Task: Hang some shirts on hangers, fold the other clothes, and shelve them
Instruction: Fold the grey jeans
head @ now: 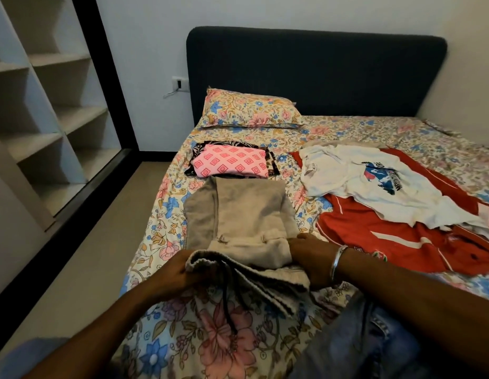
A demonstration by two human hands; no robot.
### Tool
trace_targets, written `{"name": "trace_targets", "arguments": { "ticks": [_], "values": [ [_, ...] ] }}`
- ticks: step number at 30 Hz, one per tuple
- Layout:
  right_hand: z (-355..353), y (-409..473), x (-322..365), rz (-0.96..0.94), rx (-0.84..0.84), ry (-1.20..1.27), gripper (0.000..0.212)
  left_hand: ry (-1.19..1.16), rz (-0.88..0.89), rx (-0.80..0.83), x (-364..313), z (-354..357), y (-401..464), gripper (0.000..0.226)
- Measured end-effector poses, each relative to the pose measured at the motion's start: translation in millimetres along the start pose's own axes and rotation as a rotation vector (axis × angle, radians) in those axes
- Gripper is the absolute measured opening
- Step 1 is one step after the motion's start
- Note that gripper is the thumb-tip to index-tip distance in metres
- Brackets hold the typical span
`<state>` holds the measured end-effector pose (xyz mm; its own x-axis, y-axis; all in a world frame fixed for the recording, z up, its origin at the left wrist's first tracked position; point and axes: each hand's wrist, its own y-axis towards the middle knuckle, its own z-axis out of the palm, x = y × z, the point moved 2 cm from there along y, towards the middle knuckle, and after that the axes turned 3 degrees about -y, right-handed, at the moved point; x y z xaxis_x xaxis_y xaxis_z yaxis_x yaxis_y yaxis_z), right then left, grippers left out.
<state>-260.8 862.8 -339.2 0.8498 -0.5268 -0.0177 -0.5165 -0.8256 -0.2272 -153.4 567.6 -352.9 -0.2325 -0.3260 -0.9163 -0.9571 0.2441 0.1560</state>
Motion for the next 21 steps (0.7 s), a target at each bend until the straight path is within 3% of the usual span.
{"name": "trace_targets", "arguments": {
  "ticks": [4,8,10,12,16,18,21],
  "values": [
    [-12,-5,8,-0.039,-0.197,0.275,0.056,-0.153,-0.01,-0.142,-5,-4,2,0.03],
    [-44,-8,16,-0.014,-0.405,0.748,0.048,-0.321,-0.049,-0.279,-11,-9,4,0.074],
    [-57,-12,19,0.03,-0.34,0.898,0.034,-0.32,-0.072,-0.295,-19,-17,4,0.087],
    [-63,-18,21,0.051,-0.158,0.963,0.02,-0.281,-0.072,-0.225,-32,-26,2,0.074],
    [-61,-25,17,-0.007,0.11,1.0,0.026,-0.269,-0.134,0.024,-48,-29,-7,0.061],
    [-58,-25,17,0.022,0.137,1.072,0.033,-0.353,-0.218,0.021,-45,-23,-8,0.071],
    [-56,-17,17,0.131,-0.013,1.248,0.041,-0.517,-0.344,-0.15,-38,-21,6,0.08]
  ]
}}
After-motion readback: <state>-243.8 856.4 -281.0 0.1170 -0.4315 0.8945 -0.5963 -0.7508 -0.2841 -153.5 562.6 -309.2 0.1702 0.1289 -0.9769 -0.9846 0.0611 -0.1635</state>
